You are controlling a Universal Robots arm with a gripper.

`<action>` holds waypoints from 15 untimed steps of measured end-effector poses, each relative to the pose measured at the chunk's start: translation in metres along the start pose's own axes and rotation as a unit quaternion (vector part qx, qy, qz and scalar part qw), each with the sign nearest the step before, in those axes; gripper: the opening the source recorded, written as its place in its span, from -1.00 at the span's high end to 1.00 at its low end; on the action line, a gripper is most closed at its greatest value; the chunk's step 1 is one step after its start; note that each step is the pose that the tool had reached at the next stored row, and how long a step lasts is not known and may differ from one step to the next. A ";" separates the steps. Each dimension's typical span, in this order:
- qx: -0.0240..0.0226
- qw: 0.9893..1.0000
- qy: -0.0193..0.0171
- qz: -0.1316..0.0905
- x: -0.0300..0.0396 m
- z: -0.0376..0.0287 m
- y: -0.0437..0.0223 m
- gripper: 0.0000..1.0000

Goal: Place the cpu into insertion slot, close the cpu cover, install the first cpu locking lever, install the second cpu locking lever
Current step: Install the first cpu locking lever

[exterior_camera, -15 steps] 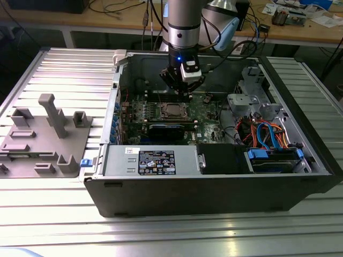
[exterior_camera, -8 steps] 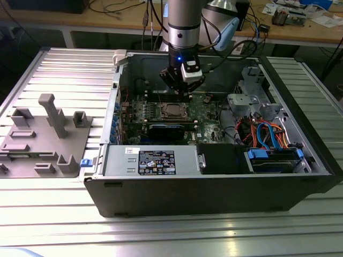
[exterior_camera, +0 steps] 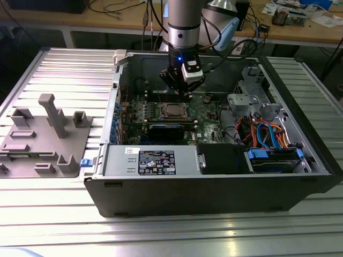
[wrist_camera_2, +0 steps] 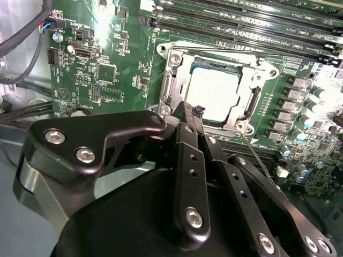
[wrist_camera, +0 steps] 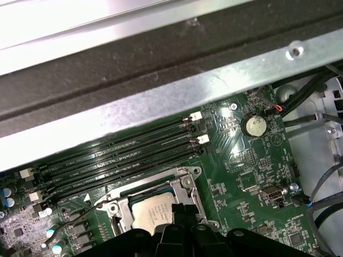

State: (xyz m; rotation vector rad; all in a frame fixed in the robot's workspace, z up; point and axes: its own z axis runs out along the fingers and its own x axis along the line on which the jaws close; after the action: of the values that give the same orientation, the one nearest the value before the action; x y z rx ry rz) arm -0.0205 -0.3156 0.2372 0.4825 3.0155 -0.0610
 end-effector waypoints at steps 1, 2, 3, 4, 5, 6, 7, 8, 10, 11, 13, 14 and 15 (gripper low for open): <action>0.000 1.000 0.000 -0.001 0.0000 0.0000 0.0000 0.79; 0.000 1.000 0.000 -0.002 0.0000 0.0000 0.0000 0.79; 0.000 1.000 0.000 -0.004 0.0000 0.0000 0.0000 0.79; 0.000 1.000 0.000 -0.005 0.0000 0.0000 0.0000 0.79; -0.001 1.000 0.000 -0.006 0.0000 0.0000 0.0000 0.79; -0.001 1.000 0.000 -0.007 0.0000 0.0000 0.0000 0.79; -0.001 1.000 0.000 -0.008 0.0000 0.0000 0.0000 0.79; -0.001 1.000 0.000 -0.011 0.0000 0.0000 0.0000 0.79; -0.001 1.000 0.000 -0.013 0.0000 0.0000 0.0000 0.79; -0.001 1.000 0.000 -0.015 0.0000 0.0000 0.0000 0.79; -0.002 1.000 0.000 -0.017 0.0000 0.0000 0.0000 0.79; -0.002 1.000 -0.001 -0.018 0.0000 0.0000 0.0000 0.79; -0.002 1.000 -0.001 -0.019 0.0000 0.0000 0.0000 0.79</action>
State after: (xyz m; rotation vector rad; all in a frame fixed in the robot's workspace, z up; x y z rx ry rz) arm -0.0205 -0.3156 0.2372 0.4248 3.0234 -0.0584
